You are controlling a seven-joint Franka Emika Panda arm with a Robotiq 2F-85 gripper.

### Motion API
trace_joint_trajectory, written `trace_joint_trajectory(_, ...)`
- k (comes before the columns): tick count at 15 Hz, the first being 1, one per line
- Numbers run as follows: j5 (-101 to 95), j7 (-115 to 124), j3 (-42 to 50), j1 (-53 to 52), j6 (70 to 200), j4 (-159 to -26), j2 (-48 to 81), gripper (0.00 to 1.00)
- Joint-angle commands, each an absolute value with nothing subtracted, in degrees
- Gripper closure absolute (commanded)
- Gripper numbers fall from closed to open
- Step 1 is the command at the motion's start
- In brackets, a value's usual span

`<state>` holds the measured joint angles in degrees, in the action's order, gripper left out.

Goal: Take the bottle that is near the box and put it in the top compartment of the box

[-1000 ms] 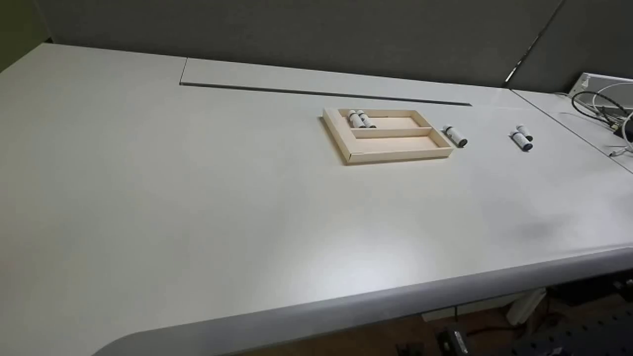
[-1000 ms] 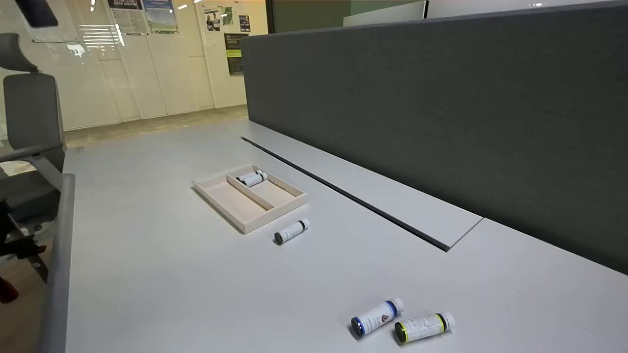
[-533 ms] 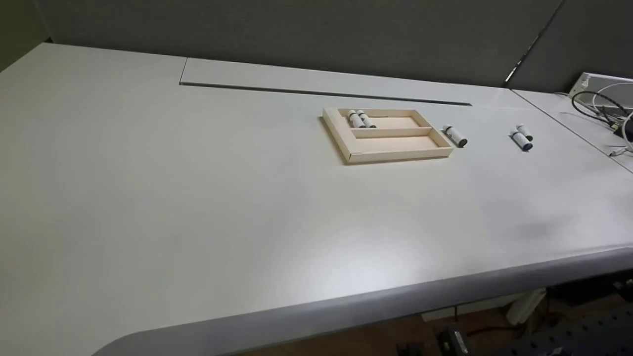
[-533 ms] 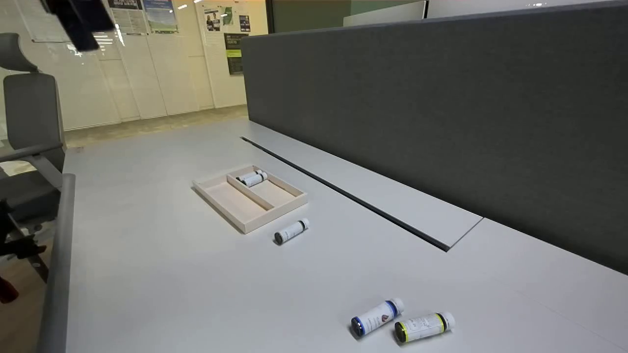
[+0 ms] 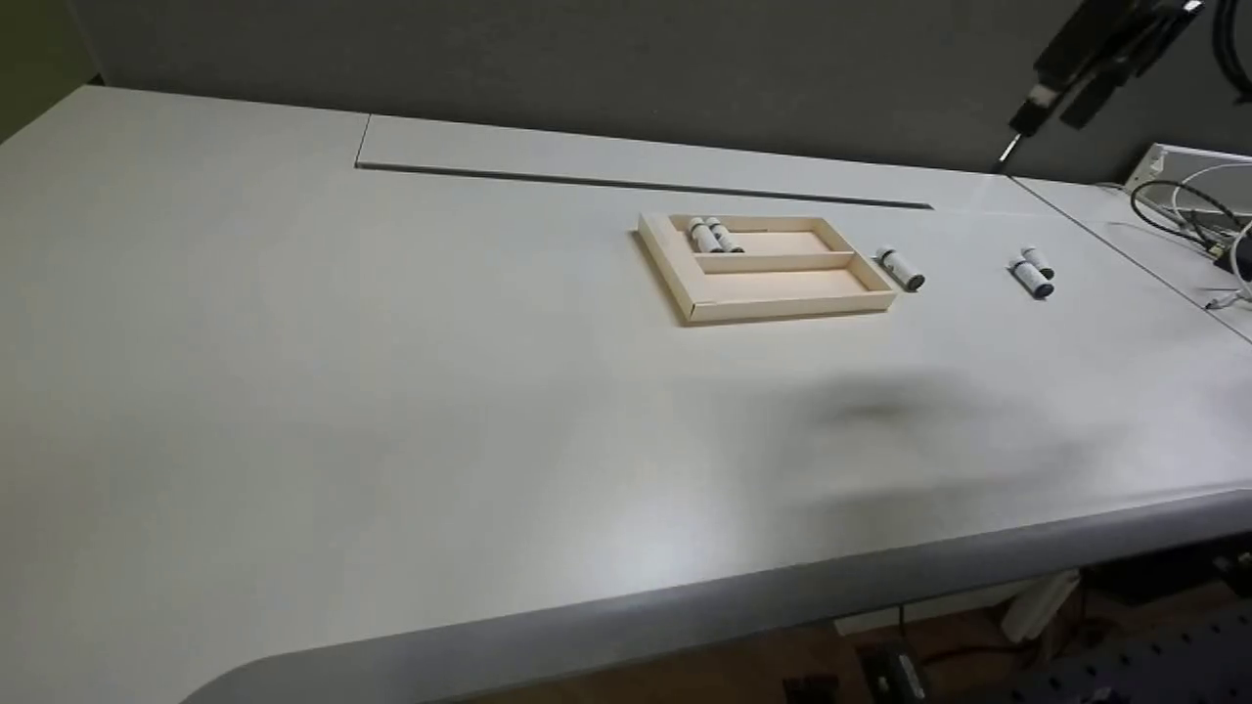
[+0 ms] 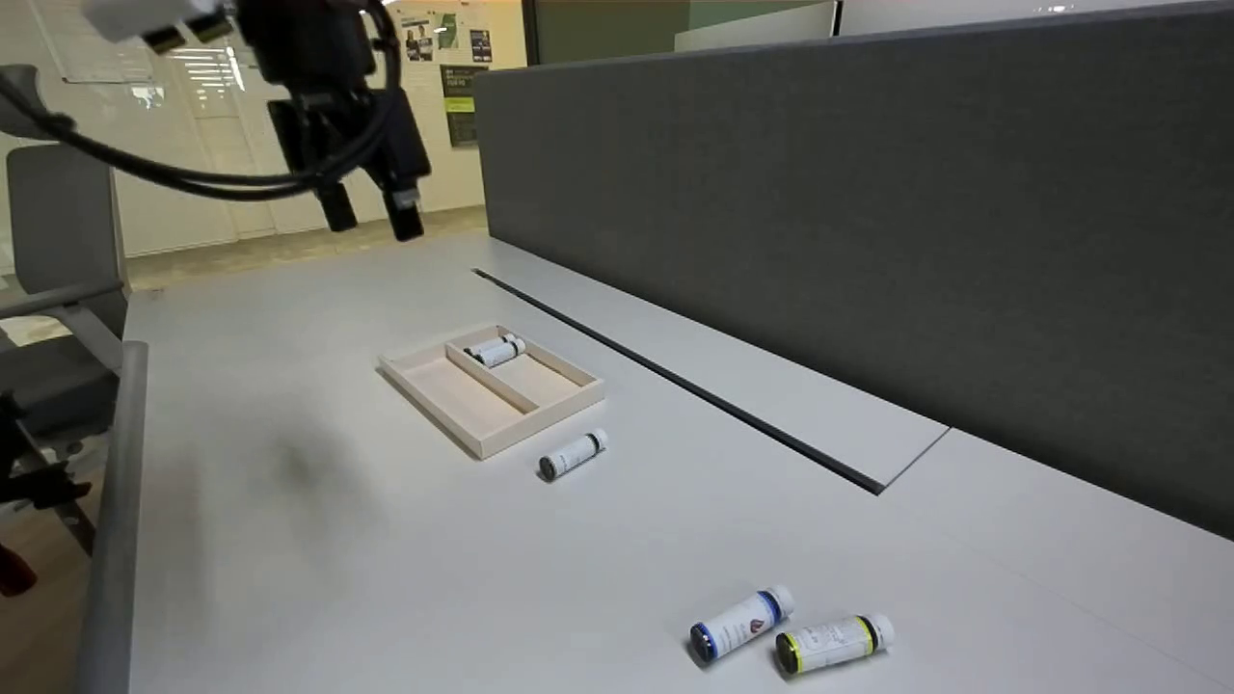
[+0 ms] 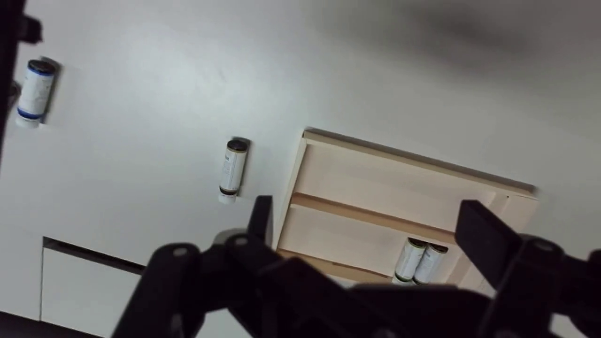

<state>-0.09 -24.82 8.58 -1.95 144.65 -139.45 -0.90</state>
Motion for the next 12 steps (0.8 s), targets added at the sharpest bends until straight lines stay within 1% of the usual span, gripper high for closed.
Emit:
trace_joint_trajectory(1, -2.7, -21.1, 6.5, 0.6, 143.1, -125.0, 13.5, 0.00)
trace_joint_trajectory(3, -8.3, -15.6, 7.3, 0.9, 140.4, -118.2, 19.0, 0.00)
trace_joint_trajectory(4, -5.0, -20.3, 5.3, 2.0, 143.9, -126.1, 13.2, 0.00)
trace_joint_trajectory(7, -7.9, -17.4, 5.6, 2.6, 142.5, -119.8, 19.0, 0.00)
trace_joint_trajectory(12, -7.5, -16.5, 5.7, 2.9, 142.7, -117.3, 20.7, 0.00)
